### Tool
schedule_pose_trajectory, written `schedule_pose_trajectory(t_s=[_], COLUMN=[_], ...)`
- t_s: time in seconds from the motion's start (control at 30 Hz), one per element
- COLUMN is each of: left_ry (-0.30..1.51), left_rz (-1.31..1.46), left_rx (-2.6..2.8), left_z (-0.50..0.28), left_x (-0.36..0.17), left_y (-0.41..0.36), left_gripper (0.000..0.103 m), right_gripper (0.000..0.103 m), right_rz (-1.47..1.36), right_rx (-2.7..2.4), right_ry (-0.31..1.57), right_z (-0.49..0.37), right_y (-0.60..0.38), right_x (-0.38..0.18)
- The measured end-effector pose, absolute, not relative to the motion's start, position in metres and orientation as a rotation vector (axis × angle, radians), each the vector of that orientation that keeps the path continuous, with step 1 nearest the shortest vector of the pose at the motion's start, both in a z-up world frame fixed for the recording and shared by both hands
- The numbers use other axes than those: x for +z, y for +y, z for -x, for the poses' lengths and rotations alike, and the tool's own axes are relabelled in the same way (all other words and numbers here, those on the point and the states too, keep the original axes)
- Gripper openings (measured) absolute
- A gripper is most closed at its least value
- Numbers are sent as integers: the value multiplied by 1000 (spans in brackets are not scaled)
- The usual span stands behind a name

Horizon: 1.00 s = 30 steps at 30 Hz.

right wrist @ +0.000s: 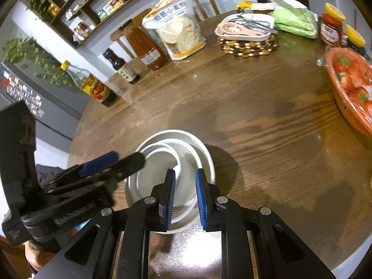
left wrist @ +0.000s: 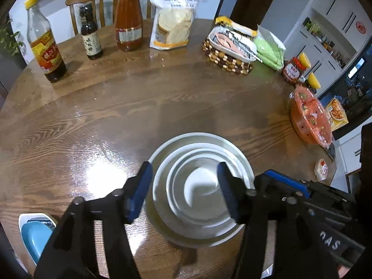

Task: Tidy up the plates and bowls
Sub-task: 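Open both grippers and withdraw from the stacked bowls, then move both grippers to the rim of the stacked white bowls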

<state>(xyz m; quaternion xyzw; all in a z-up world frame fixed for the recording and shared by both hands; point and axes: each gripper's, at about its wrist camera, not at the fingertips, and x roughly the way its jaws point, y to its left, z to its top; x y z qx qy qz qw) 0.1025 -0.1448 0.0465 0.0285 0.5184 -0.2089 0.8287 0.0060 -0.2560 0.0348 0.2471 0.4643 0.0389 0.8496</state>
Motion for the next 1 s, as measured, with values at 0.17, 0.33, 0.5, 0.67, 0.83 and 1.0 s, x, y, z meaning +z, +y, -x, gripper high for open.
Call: schedule_pose_trajectory(t_s=[0.17,0.33,0.5,0.67,0.83,1.0], left_ry=[1083,1060,1057,1068,1075,1085], left_rz=[-24,-11,17,61,79,107], left_rx=[-417,-379,-364,-351,-340,-336], left_z=[-100,-96,-89,-83,-76,-70], left_x=[56,61,63,62,59,56], left_y=[-132,-122,-111,-97,-87,-79], left_gripper=[76,86,92,95,98,101], right_gripper=[38,42,49,56,56,57], right_rz=[-564,-595,-619,-619,-625,-629], right_rx=[54,25,19,23,27,27], right_ry=[963,960,966,953,951,957], right_z=[6,15,20,25,29,32], right_y=[-266,-271,-273,-273,-275,-277], right_x=[35,33,31,35,37,35])
